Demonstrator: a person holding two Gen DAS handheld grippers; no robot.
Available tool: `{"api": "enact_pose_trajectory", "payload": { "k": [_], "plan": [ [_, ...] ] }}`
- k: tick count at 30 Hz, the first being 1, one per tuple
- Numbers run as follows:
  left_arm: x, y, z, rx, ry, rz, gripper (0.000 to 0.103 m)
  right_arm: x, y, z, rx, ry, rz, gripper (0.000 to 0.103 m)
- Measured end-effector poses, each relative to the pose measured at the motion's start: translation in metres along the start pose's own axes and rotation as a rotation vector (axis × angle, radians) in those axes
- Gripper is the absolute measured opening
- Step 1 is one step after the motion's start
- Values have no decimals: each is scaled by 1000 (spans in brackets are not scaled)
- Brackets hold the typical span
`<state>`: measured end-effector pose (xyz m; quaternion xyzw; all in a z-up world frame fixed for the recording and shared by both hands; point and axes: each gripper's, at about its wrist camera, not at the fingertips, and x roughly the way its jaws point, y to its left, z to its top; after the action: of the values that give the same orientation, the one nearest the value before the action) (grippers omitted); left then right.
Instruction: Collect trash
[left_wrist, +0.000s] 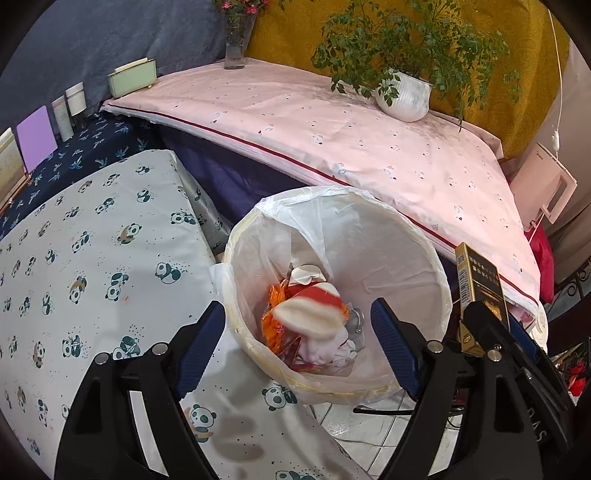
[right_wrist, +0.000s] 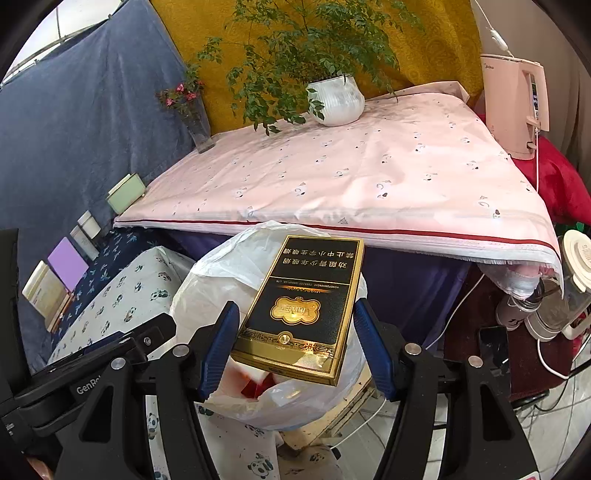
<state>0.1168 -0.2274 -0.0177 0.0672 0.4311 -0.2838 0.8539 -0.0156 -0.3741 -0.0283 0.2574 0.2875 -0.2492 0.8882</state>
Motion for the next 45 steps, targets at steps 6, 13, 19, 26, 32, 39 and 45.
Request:
{"api": "enact_pose_trajectory", "payload": {
  "k": [6, 13, 19, 26, 32, 39, 45],
  "plan": [
    [-2, 11, -2, -24, -3, 20, 77, 2, 6, 1, -18, 3, 11, 61],
    [-4, 28, -5, -47, -12, 59, 77, 9, 20, 3, -44, 11, 25, 61],
    [-6, 44, -7, -69, -20, 89, 77, 20, 36, 5, -79, 22, 34, 61],
    [-6, 54, -10, -65, -26, 122, 77, 34, 52, 11, -112, 39, 46, 62],
    [-8, 62, -12, -64, -35, 150, 80, 39, 64, 14, -120, 32, 56, 63],
    [-18, 68, -17, -81, -46, 167, 84, 28, 68, 11, -130, 36, 61, 64],
    [-31, 68, -24, -79, -60, 178, 87, 9, 67, 7, -157, 32, 54, 70]
  ]
}}
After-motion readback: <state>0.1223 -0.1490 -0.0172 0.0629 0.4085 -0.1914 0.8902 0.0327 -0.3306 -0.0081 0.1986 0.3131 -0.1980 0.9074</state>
